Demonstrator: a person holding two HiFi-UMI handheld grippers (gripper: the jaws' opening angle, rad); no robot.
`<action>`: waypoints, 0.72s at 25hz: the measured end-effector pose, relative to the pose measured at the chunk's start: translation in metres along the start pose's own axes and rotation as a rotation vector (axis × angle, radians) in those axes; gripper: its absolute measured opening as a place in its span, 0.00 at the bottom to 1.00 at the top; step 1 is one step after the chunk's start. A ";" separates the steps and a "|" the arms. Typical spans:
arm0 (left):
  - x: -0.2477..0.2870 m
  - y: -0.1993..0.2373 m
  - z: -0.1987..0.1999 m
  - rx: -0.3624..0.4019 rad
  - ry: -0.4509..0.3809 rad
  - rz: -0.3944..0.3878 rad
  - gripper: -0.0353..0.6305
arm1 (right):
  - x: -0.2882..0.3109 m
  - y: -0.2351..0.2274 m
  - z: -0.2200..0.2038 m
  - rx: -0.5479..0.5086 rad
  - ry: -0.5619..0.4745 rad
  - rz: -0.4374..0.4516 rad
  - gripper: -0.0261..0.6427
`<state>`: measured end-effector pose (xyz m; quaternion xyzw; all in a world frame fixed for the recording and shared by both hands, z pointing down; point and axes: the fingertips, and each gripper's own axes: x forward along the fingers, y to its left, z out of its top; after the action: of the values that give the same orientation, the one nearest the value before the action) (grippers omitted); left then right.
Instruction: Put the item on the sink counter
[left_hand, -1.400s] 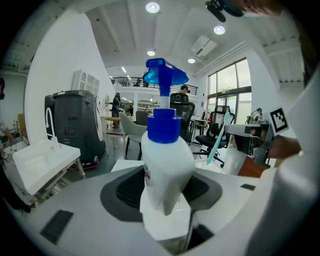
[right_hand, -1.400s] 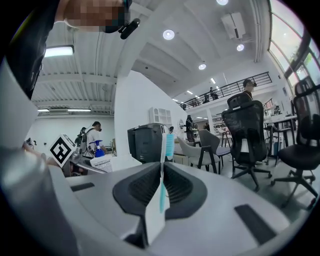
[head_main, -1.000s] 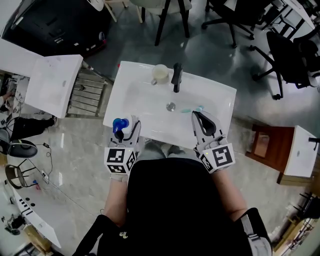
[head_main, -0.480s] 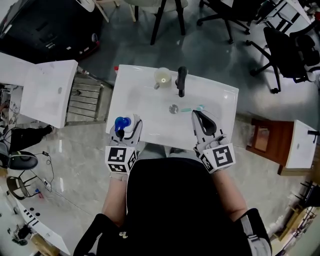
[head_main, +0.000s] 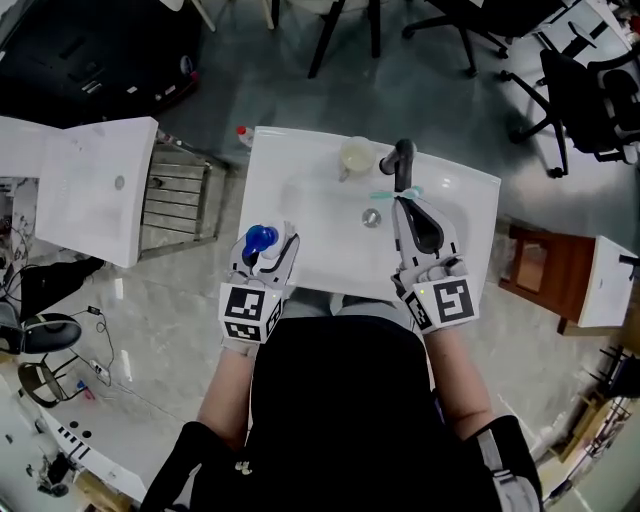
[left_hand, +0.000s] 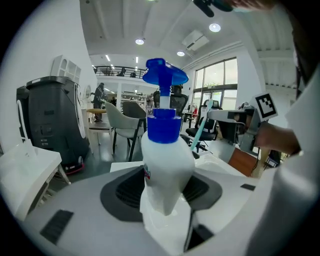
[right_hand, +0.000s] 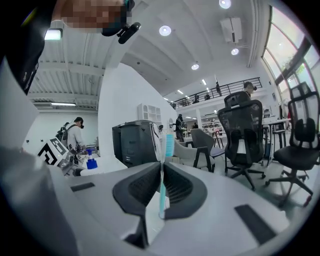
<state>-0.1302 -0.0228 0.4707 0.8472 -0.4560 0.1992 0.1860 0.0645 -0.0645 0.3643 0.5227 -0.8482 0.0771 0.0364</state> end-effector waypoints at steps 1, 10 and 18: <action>0.001 0.003 0.000 0.003 0.002 -0.011 0.38 | 0.008 0.001 0.001 -0.004 -0.007 -0.012 0.10; 0.004 0.040 -0.021 0.016 0.059 -0.044 0.38 | 0.070 0.001 -0.008 -0.036 -0.051 -0.126 0.10; 0.001 0.058 -0.037 -0.003 0.083 -0.026 0.38 | 0.103 -0.006 -0.050 -0.087 0.009 -0.165 0.10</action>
<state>-0.1849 -0.0354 0.5106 0.8439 -0.4370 0.2310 0.2085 0.0222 -0.1491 0.4284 0.5885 -0.8046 0.0393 0.0693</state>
